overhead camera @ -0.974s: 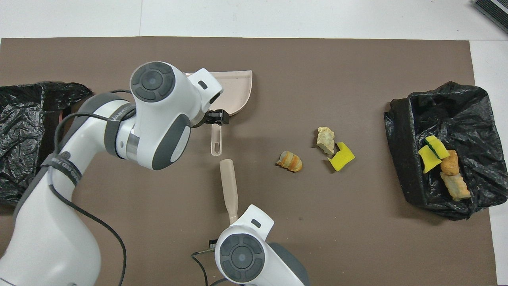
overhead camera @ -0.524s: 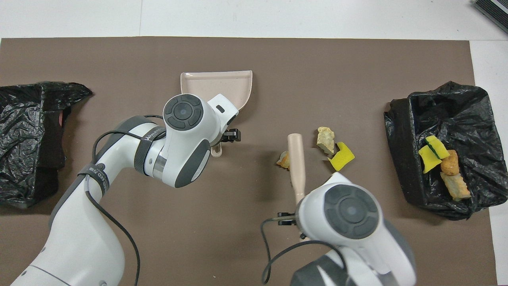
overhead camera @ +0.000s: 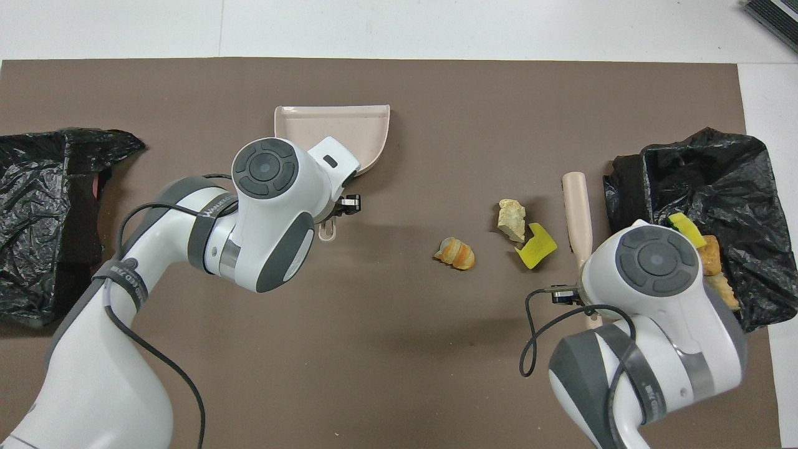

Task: Sweep and dump trash in bin
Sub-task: 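Sweep remaining debris toward the dustpan with the brush in the right gripper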

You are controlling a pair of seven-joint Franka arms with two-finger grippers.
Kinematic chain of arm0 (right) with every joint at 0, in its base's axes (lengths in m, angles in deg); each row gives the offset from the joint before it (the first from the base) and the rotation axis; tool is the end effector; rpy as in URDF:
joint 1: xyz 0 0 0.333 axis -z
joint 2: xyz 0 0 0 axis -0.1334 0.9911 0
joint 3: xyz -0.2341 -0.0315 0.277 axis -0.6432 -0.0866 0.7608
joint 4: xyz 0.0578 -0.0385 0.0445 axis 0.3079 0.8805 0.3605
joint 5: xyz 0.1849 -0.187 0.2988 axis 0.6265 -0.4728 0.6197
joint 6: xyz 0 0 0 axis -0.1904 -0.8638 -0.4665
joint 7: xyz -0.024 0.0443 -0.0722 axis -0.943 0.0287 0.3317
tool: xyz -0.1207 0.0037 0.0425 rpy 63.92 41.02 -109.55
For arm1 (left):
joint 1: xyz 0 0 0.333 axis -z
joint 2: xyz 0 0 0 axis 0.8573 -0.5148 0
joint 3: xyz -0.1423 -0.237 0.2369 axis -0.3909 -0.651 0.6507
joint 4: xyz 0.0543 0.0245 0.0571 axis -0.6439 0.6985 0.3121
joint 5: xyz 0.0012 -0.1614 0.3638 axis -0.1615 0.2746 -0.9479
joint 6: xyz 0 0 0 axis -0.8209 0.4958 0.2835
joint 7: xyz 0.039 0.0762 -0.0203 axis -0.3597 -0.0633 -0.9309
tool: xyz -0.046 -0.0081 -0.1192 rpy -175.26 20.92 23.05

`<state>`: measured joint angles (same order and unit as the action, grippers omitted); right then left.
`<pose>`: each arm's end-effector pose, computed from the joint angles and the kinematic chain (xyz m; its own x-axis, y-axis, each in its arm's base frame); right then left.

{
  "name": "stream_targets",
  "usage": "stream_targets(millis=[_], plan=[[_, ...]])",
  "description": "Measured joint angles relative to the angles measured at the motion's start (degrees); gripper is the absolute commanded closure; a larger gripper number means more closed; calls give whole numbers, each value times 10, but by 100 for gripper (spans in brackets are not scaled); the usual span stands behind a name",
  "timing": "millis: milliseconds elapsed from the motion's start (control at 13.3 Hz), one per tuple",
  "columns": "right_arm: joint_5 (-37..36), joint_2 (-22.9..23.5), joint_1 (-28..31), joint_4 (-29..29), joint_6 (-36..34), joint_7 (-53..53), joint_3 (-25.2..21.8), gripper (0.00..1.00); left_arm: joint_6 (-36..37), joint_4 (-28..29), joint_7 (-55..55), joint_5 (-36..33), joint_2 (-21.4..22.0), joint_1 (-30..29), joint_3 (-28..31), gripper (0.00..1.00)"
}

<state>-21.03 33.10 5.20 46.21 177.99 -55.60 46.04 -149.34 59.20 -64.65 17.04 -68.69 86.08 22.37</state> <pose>0.4594 0.1042 0.4227 0.9923 -0.0156 -0.1229 0.0167 -0.9661 0.2576 0.5892 -0.3253 0.3977 0.9971 -0.0334 0.0689 -0.0382 -0.9968 0.0702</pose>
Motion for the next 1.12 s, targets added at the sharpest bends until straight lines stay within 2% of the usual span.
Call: stream_targets(millis=[150, 375, 749, 974, 1124], plan=[[-9, 33, 2, 10, 29, 0, 1, 100, 16, 0, 5, -8, 14, -5, 2, 100], [-5, 76, -11, 9, 54, 0, 10, 100, 60, 0, 81, -27, 29, -13, 5, 100], [144, 114, -126, -43, 62, 37, 15, 100, 165, 0, 356, -28, 71, -79, 8, 100], [152, 107, -142, -87, 10, 85, 12, 100, 199, 1, 510, -28, 97, -77, 0, 100], [137, 70, -109, -100, -62, 86, 4, 100, 223, 5, 645, -28, 106, -71, -2, 100]])
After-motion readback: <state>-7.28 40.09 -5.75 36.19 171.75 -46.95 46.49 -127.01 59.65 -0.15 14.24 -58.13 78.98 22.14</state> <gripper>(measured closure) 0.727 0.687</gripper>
